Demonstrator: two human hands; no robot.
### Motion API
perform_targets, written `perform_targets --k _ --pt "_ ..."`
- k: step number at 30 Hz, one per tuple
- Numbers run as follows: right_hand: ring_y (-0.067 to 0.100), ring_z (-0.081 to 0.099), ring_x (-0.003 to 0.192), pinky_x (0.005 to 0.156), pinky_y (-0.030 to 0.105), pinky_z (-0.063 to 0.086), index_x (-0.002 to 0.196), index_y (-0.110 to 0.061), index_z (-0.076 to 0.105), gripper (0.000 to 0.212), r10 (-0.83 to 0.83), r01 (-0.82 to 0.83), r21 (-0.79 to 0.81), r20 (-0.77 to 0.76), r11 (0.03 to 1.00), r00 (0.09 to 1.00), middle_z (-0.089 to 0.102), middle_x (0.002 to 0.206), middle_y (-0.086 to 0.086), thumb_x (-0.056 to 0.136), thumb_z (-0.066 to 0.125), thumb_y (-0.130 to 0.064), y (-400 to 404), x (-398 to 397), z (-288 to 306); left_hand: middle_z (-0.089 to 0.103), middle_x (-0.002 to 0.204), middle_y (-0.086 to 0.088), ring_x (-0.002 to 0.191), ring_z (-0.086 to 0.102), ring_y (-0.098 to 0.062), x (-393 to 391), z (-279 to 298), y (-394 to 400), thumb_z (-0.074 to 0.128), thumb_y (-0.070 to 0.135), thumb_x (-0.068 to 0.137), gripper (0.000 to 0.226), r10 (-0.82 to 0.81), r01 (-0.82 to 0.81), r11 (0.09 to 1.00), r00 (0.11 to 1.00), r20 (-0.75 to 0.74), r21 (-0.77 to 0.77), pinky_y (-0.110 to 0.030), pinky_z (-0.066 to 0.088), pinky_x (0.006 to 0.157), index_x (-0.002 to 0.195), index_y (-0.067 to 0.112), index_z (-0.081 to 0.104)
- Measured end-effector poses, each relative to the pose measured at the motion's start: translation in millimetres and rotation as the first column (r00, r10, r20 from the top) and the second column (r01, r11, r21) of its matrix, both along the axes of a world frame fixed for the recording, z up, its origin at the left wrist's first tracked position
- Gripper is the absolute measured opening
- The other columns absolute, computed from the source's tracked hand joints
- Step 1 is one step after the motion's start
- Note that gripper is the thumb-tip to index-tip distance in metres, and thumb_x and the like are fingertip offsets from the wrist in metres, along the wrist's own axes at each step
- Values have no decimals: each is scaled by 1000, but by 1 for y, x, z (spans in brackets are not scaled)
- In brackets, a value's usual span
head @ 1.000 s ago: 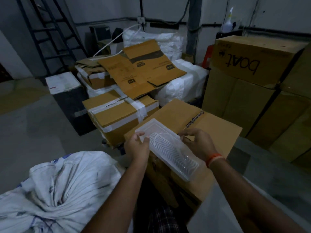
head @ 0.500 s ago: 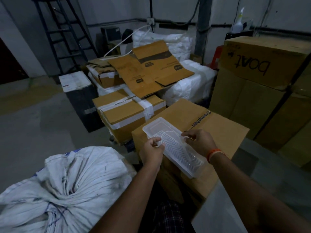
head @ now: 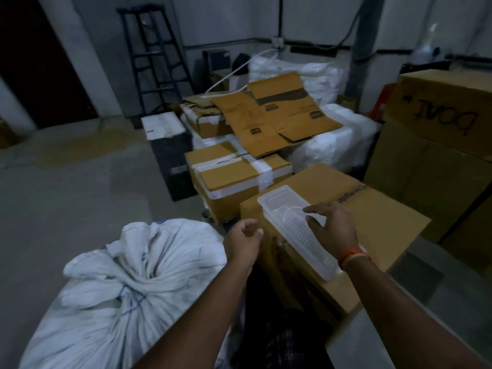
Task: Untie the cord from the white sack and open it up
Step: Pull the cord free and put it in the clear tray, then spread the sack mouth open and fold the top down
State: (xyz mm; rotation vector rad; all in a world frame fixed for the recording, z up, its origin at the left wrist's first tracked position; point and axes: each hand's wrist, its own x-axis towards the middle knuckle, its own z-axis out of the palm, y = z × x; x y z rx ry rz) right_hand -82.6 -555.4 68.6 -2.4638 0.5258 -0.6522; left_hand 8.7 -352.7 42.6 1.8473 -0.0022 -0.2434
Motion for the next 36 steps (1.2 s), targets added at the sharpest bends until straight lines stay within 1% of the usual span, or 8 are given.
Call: perform_targets --k 7,11,15,21,24,27,31,36 --pt "22 65 101 93 37 53 101 -12 78 17 212 -215 152 31 965 977 72 107 4 84 75 -15 114 37 6 72 108 13 104 70 -13 2 3 123 76 25 90 13 217 -220 975 971 104 16 -47 61 93 98 35 75" --pt "9 66 98 87 18 48 97 -20 81 15 464 -469 107 63 877 883 73 102 -7 83 77 -14 184 62 -10 76 110 6 106 70 -18 0 0 193 78 24 89 12 382 -387 922 915 129 16 -45 60 95 98 32 76" --pt "4 60 103 93 21 46 105 -25 78 20 580 -583 133 64 801 812 73 107 -11 87 75 -18 240 76 -21 77 105 3 99 73 -25 -7 -6 243 79 22 87 14 483 -489 872 868 113 26 -42 60 92 93 34 75" --pt "15 65 99 93 33 53 102 -23 80 20 617 -615 160 45 772 786 75 103 -5 84 77 -14 295 90 -32 70 88 17 77 64 1 -8 -18 283 73 13 91 16 532 -538 842 841 100 36 -6 43 63 97 28 76" --pt "12 62 91 89 28 53 104 -24 79 22 620 -614 162 19 772 785 73 101 -3 85 76 -13 314 98 -41 68 86 18 74 62 3 0 -26 296 73 14 91 17 544 -546 837 837 57 41 -21 49 72 99 29 76" --pt "8 61 89 83 11 48 106 -24 78 24 626 -616 180 5 767 780 74 102 -3 86 74 -12 332 109 -52 72 98 11 89 69 -11 13 -36 307 76 19 88 19 544 -546 836 838 52 48 -31 57 86 104 28 77" --pt "8 64 92 87 27 56 107 -26 78 26 629 -620 194 19 760 777 73 105 -5 88 71 -10 353 128 -67 78 109 1 95 70 -16 34 -51 321 76 12 87 26 518 -528 846 846 122 70 -29 57 84 111 21 78" --pt "6 63 89 85 29 58 109 -25 77 25 637 -637 172 59 752 768 71 102 -5 89 71 -13 374 161 -82 77 116 -3 105 69 -13 66 -66 334 77 14 86 29 508 -534 840 837 206 100 -32 57 96 115 18 78"
